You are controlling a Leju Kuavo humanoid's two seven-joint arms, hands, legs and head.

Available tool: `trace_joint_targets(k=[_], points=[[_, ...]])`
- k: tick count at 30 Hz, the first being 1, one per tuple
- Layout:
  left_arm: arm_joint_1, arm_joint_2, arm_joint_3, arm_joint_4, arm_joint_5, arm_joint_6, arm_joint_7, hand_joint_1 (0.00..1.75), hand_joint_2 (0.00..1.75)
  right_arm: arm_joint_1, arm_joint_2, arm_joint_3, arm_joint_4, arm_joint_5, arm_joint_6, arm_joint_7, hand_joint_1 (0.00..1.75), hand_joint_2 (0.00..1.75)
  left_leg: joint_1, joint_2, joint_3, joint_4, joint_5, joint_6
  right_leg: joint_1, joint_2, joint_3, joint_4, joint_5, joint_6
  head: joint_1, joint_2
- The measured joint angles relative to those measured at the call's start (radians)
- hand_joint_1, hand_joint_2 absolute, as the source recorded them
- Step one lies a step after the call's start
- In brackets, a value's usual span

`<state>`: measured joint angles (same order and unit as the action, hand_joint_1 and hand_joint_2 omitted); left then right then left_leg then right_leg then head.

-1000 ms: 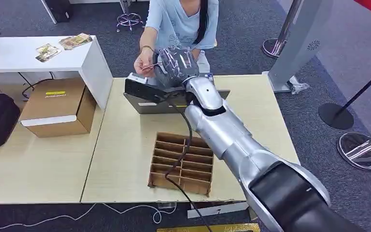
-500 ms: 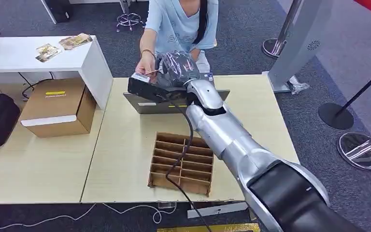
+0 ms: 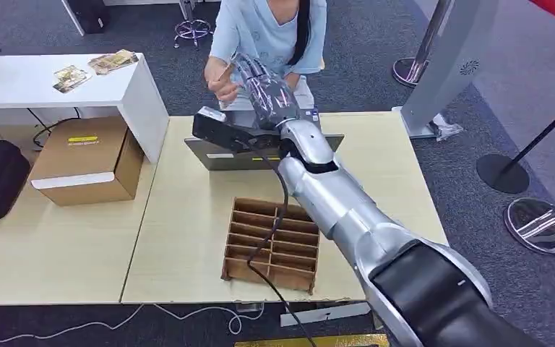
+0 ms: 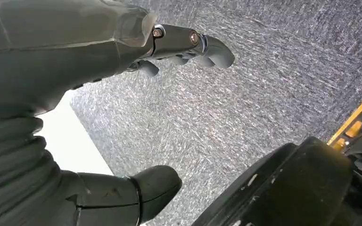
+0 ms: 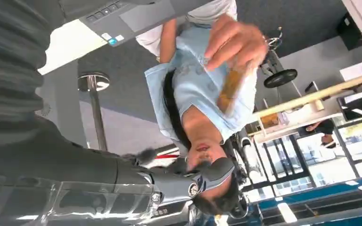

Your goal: Pass the card to the sensor for recognition and then transmit it.

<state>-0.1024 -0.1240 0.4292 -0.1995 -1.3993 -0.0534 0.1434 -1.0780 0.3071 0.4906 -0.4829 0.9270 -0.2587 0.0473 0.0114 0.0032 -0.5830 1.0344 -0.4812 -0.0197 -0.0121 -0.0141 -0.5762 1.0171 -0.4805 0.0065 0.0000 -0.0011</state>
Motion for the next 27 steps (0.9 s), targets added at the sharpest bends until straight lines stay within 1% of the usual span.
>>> trace_joint_targets(k=[2,7,9,12,15,19,22,25,27], points=[[0.001,0.0,0.001,0.0,0.0,0.001,0.0,0.0,1.75,0.001,0.0,-0.007,-0.001,-0.024,-0.013,-0.015,0.0,1.75,0.0,0.0,0.0,0.0,0.0,0.0,0.0,0.0,0.0,0.0,0.0,0.0,0.0,0.0],[0.003,-0.001,0.007,0.0,0.001,0.006,0.0,0.0,1.75,0.01,0.0,-0.05,-0.02,-0.119,-0.027,-0.077,0.0,1.75,0.0,0.0,0.0,0.0,0.0,0.0,0.0,0.0,0.0,0.0,0.0,0.0,0.0,0.0],[0.005,-0.001,0.008,0.0,0.0,0.01,0.0,0.0,1.75,0.024,-0.002,-0.068,-0.037,-0.165,-0.029,-0.108,0.0,1.75,0.0,0.0,0.0,0.0,0.0,0.0,0.0,0.0,0.0,0.0,0.0,0.0,0.0,0.0],[0.01,-0.001,0.01,0.0,0.0,0.012,0.0,0.0,1.75,0.071,-0.013,-0.096,-0.098,-0.273,-0.028,-0.173,0.0,1.75,0.0,0.0,0.0,0.0,0.0,0.0,0.0,0.0,0.0,0.0,0.0,0.0,0.0,0.0],[0.016,-0.002,0.016,0.0,0.002,0.018,0.0,0.0,1.75,0.143,-0.037,-0.108,-0.206,-0.375,-0.004,-0.208,0.0,1.75,0.0,0.0,0.0,0.0,0.0,0.0,0.0,0.0,-0.001,0.0,0.0,0.0,0.0,0.0],[0.026,-0.002,0.026,0.0,0.007,0.021,-0.006,0.0,1.75,0.265,-0.085,-0.113,-0.394,-0.539,0.078,-0.238,0.0,1.75,0.0,0.0,0.0,0.0,0.0,0.0,0.0,0.0,-0.001,-0.001,0.0,0.0,0.0,0.0],[0.037,-0.002,0.034,0.0,0.015,0.024,-0.007,0.0,1.75,0.378,-0.138,-0.116,-0.555,-0.633,0.128,-0.266,0.0,1.75,0.0,0.0,-0.001,0.0,-0.001,0.0,0.0,-0.001,-0.001,-0.001,0.0,0.0,0.0,0.0],[0.046,-0.004,0.042,0.0,0.024,0.027,-0.009,0.0,1.75,0.5,-0.188,-0.136,-0.71,-0.755,0.186,-0.32,0.0,1.75,0.0,-0.001,-0.001,0.0,-0.001,0.0,0.0,-0.001,-0.002,-0.001,0.0,0.0,0.0,0.0],[0.047,-0.006,0.05,0.0,0.027,0.027,-0.009,0.0,1.75,0.569,-0.218,-0.158,-0.786,-0.812,0.201,-0.351,0.0,1.75,0.0,-0.001,-0.002,0.0,-0.001,0.0,0.0,-0.001,-0.002,-0.002,0.0,0.0,0.0,0.0]])
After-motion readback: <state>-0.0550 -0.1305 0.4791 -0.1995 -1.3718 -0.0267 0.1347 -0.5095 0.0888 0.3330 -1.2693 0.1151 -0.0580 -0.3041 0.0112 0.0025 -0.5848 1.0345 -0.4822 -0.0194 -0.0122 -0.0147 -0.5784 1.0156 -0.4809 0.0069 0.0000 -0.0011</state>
